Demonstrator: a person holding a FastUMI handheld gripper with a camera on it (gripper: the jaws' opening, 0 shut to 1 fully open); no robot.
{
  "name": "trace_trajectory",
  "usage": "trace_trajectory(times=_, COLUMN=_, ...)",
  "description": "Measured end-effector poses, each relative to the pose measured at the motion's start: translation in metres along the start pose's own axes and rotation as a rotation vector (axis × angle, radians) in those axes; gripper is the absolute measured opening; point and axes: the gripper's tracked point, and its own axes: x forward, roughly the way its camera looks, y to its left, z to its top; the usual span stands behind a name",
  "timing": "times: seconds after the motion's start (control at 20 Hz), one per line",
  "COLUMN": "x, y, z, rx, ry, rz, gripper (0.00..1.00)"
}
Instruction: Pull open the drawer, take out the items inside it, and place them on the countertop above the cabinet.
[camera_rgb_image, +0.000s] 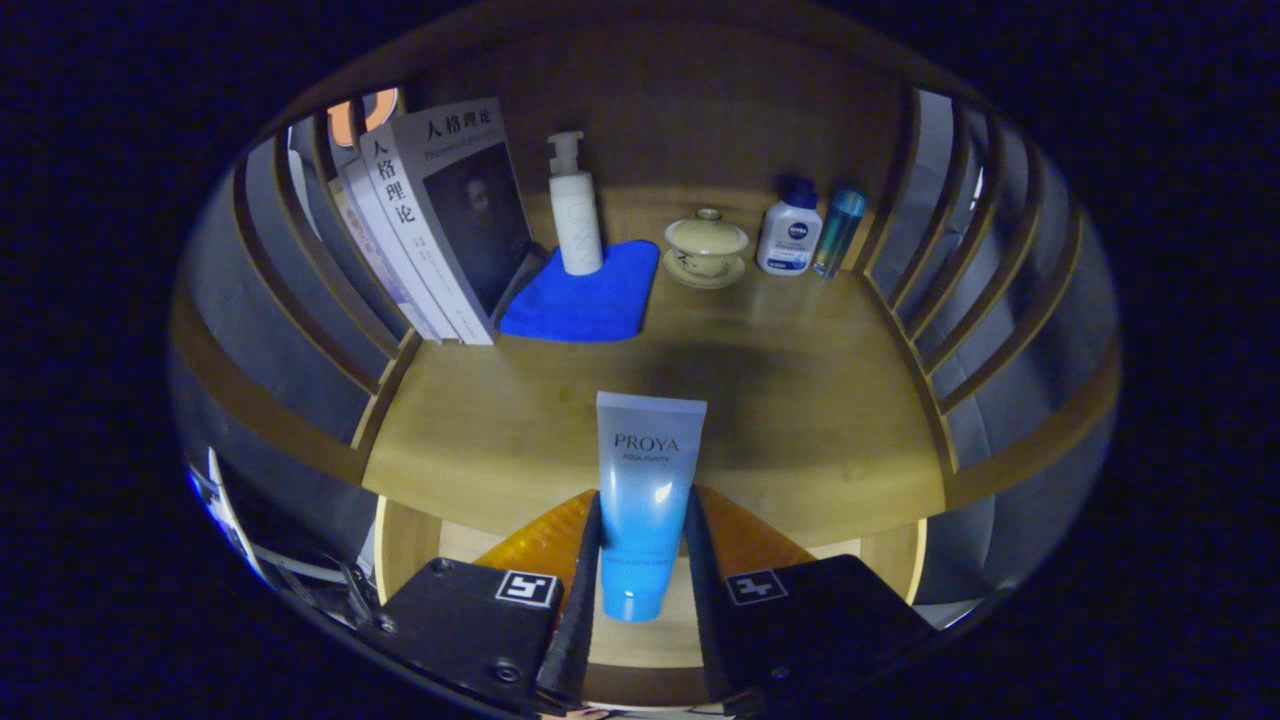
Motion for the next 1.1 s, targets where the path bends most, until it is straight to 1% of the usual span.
trace_trajectory(times=0.2, x=0.02, y=0.003, z=0.012, rx=-0.017, ry=-0.002, rz=-0.024, gripper=0.47)
trace_trajectory(times=0.3, x=0.03, y=0.006, z=0.013, rx=-0.017, ry=0.005, rz=-0.019, gripper=0.47)
trace_trajectory(times=0.5, x=0.051, y=0.004, z=0.016, rx=-0.012, ry=0.009, rz=-0.044, gripper=0.47)
trace_trajectory(times=0.7, x=0.063, y=0.003, z=0.015, rx=-0.011, ry=0.016, rz=-0.065, gripper=0.5)
trace_trajectory(times=0.9, x=0.067, y=-0.003, z=0.007, rx=-0.029, ry=0.021, rz=-0.118, gripper=0.55)
trace_trajectory(times=0.95, x=0.066, y=-0.004, z=0.005, rx=-0.038, ry=0.018, rz=-0.125, gripper=0.57)
trace_trajectory(times=1.1, x=0.053, y=-0.003, z=0.001, rx=-0.039, ry=-0.008, rz=-0.126, gripper=0.6)
